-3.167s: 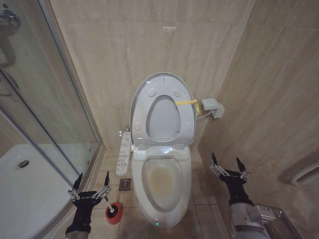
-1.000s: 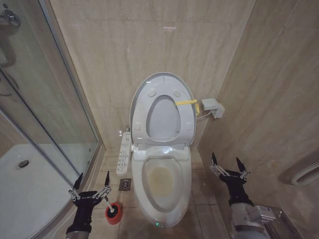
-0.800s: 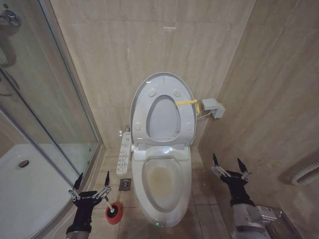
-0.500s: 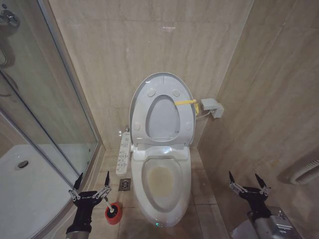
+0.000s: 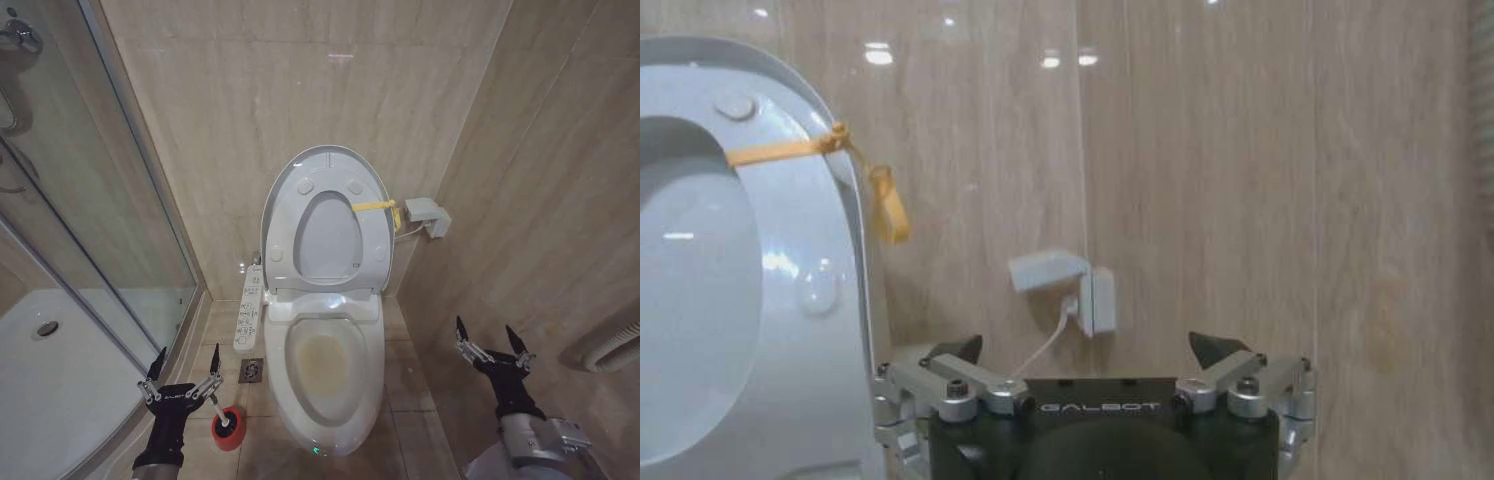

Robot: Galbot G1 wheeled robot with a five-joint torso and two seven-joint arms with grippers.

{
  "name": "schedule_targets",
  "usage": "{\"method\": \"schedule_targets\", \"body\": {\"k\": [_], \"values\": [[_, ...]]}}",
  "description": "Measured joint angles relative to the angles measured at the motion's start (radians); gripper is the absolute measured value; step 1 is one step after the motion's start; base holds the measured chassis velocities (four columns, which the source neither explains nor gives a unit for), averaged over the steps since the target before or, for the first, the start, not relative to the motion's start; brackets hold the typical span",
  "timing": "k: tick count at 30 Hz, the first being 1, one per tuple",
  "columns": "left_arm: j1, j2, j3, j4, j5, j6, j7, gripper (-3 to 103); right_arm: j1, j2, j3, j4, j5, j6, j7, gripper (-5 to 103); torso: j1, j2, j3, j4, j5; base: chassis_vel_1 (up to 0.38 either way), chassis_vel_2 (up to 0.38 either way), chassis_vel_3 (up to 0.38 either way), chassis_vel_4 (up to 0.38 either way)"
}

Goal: Open the toilet lid, clean the toilet bowl with a toilet brush, close the toilet lid, and flush.

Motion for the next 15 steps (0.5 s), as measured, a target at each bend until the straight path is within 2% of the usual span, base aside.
{"method": "schedule_targets", "body": {"k": [5, 11, 15], "values": [[0.0, 0.0, 0.0, 0.0, 0.0, 0.0, 0.0, 100, 0.007, -0.002, 0.004, -0.015, -0.016, 0.015, -0.01, 100, 0.0, 0.0, 0.0, -0.0002, 0.0001, 0.0, 0.0, 0.0, 0.0], [0.0, 0.0, 0.0, 0.0, 0.0, 0.0, 0.0, 100, 0.033, -0.001, 0.0, -0.035, 0.01, 0.06, -0.047, 100, 0.0, 0.0, 0.0, 0.0, 0.0001, 0.0, 0.0, 0.0, 0.0], [0.0, 0.0, 0.0, 0.0, 0.0, 0.0, 0.0, 100, 0.037, -0.004, -0.002, -0.041, 0.013, 0.064, -0.061, 100, 0.0, 0.0, 0.0, -0.0001, 0.0001, 0.0, 0.0, 0.0, 0.0]]}}
